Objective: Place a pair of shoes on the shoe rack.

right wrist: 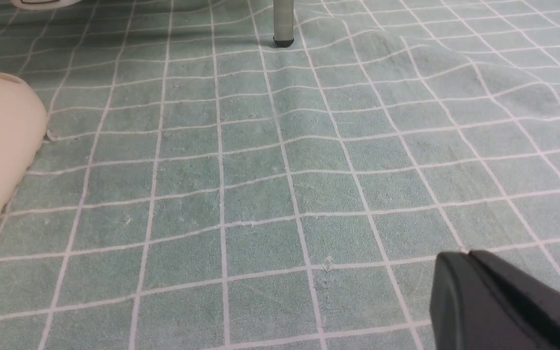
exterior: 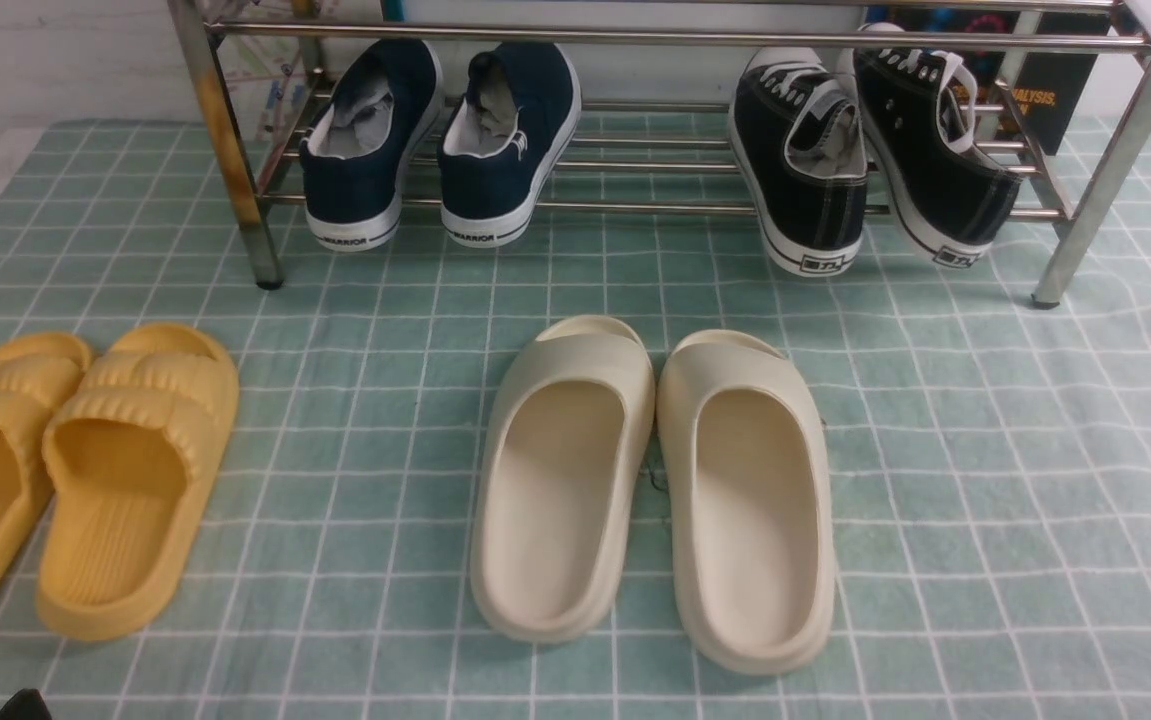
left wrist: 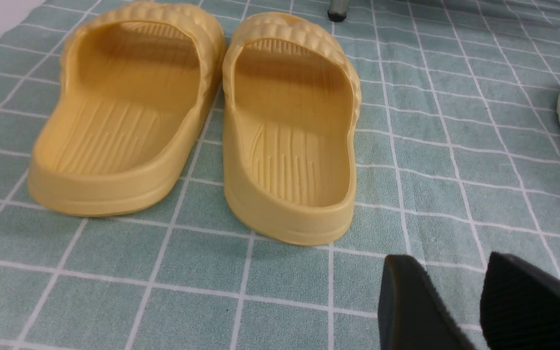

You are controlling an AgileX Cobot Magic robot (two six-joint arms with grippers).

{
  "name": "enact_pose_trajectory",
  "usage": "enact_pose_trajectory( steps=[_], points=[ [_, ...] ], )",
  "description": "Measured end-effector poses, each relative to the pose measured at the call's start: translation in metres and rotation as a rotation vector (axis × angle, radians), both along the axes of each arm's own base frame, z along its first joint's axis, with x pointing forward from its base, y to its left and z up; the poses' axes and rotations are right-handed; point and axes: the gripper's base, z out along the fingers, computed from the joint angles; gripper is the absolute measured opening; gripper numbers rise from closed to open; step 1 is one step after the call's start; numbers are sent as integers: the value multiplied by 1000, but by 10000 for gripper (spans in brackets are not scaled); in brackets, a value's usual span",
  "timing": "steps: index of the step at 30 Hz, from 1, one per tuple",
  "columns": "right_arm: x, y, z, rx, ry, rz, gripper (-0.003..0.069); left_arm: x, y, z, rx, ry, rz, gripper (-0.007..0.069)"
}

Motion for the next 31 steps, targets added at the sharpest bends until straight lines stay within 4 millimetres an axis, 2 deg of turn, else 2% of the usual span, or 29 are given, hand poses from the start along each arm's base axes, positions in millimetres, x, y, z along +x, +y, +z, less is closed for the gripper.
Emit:
enact_pose_trajectory(
  steps=[31],
  points=[
    [0, 0, 0, 20, -3, -6, 76, 0, 0, 0, 0, 0, 0, 239]
  ],
)
